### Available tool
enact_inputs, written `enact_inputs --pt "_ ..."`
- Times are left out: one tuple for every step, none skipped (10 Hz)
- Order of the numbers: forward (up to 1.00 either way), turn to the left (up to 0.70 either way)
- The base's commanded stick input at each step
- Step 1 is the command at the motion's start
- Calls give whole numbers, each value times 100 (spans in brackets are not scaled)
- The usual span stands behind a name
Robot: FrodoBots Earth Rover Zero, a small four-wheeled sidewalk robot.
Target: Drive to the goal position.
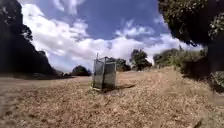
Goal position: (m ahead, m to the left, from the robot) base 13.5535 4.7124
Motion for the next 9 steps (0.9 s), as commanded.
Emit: enact_inputs --pt "70 -35" --pt "70 -35" --pt "70 -35" --pt "70 -35" --pt "70 -35" --pt "70 -35" --pt "70 -35" --pt "70 -35" --pt "70 0"
